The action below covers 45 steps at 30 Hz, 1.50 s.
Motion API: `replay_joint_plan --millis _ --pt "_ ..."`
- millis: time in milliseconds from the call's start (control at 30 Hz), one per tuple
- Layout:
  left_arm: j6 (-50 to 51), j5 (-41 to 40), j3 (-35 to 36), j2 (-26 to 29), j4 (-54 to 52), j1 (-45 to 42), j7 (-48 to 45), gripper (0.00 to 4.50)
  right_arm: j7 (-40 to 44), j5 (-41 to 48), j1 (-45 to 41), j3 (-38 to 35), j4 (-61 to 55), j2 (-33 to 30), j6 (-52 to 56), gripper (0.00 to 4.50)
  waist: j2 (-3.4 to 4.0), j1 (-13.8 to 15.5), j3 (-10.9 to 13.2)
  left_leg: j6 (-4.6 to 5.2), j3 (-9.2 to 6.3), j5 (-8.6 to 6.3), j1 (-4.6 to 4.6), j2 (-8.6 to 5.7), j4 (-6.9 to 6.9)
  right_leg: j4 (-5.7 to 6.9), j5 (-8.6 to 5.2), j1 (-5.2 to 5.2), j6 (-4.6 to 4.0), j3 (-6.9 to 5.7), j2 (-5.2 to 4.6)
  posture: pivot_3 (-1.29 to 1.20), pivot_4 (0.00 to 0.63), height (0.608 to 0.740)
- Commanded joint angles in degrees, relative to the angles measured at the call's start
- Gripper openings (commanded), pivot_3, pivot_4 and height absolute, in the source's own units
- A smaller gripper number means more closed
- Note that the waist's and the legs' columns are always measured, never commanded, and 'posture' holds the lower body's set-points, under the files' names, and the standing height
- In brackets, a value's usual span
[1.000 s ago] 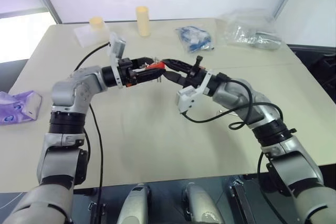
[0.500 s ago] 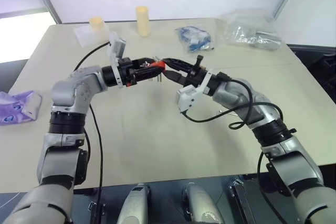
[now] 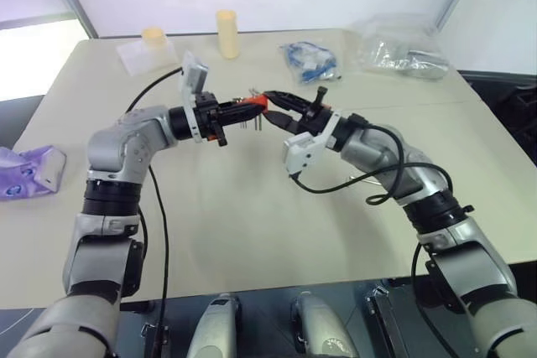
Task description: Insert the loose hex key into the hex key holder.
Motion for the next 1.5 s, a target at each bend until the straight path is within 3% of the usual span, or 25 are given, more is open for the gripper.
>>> replay_joint_plan --millis 33,233,267,433,633,733,900,967,1167,1500 --pt "-1.4 0.3 2.9 1.0 -0.5 -0.5 2.3 0.05 -0.3 1.2 -0.6 -0.2 -1.4 0.3 -1.9 1.07 0.00 0.0 0.0 0.00 0.00 0.00 0.00 0.00 0.00 0.00 0.00 0.00 0.00 0.00 0.00 0.00 0.150 0.740" --pt "-2.3 1.0 2.7 0.9 -0.7 -0.2 2.4 0.05 1.2 2.4 -0.2 0.2 -1.4 0.3 -2.0 1.07 0.00 0.0 0.0 0.00 0.00 0.00 0.00 0.00 0.00 0.00 0.00 0.00 0.00 0.00 0.00 0.00 0.150 0.740" --pt "-2.3 1.1 2.7 0.8 -0.7 -0.2 2.4 0.00 1.5 2.9 -0.2 0.2 -1.3 0.3 -2.2 2.10 0.00 0.0 0.0 0.00 0.00 0.00 0.00 0.00 0.00 0.00 0.00 0.00 0.00 0.00 0.00 0.00 0.150 0.740" --pt "-3.1 1.6 2.1 0.9 -0.9 0.2 2.2 0.00 3.7 3.8 0.2 0.1 -1.4 0.2 -0.9 4.45 0.00 0.0 0.0 0.00 -0.01 0.00 0.00 0.00 0.00 0.00 0.00 0.00 0.00 0.00 0.00 0.00 0.150 0.740" --pt "-5.8 3.7 0.8 1.4 -1.1 1.0 1.7 0.00 12.5 8.0 1.9 -1.2 -2.6 -2.1 5.6 4.45 0.00 0.1 0.0 0.00 -0.01 0.00 0.00 0.00 0.02 0.00 0.00 0.02 0.00 0.00 -0.01 0.00 0.150 0.740" --pt "-7.8 5.4 -0.3 1.7 -1.8 1.8 1.3 0.00 21.1 13.7 3.0 -3.0 -3.8 -4.3 13.7 4.45 0.00 0.1 0.0 0.00 0.00 0.00 0.00 -0.01 0.02 -0.01 0.00 0.04 0.00 -0.01 -0.03 0.00 0.150 0.740" --pt "-10.4 7.8 -2.5 3.8 -4.9 4.7 -1.0 0.00 44.0 28.1 1.5 -6.9 -7.8 -12.0 37.0 4.45 0.01 0.2 0.0 0.01 -0.01 -0.01 0.00 0.01 0.02 -0.02 0.00 0.04 0.00 -0.01 -0.03 0.00 0.150 0.740" --pt "-10.0 7.5 -2.5 4.4 -6.2 5.7 -1.6 0.00 49.1 30.9 0.3 -7.3 -7.9 -14.6 38.8 4.45 0.01 0.2 0.0 0.02 -0.02 -0.01 0.00 0.02 0.02 -0.03 0.00 0.04 0.00 -0.02 -0.04 0.00 0.150 0.740" --pt "-9.9 7.6 -2.6 4.9 -8.0 7.0 -2.0 0.00 57.3 28.3 -5.1 -3.8 3.4 -19.3 40.2 4.45 0.03 0.1 0.0 0.03 0.03 -0.02 0.05 0.03 0.02 -0.02 0.00 0.06 0.00 -0.05 0.00 0.00 0.150 0.740" --pt "-9.8 7.9 -2.5 4.9 -10.3 8.1 -0.5 0.00 59.3 21.4 -6.4 1.9 15.7 -19.2 35.3 4.45 0.04 0.1 0.0 0.04 0.09 -0.02 -0.02 0.01 0.02 -0.07 0.00 0.01 0.01 -0.02 -0.08 0.00 0.150 0.740"
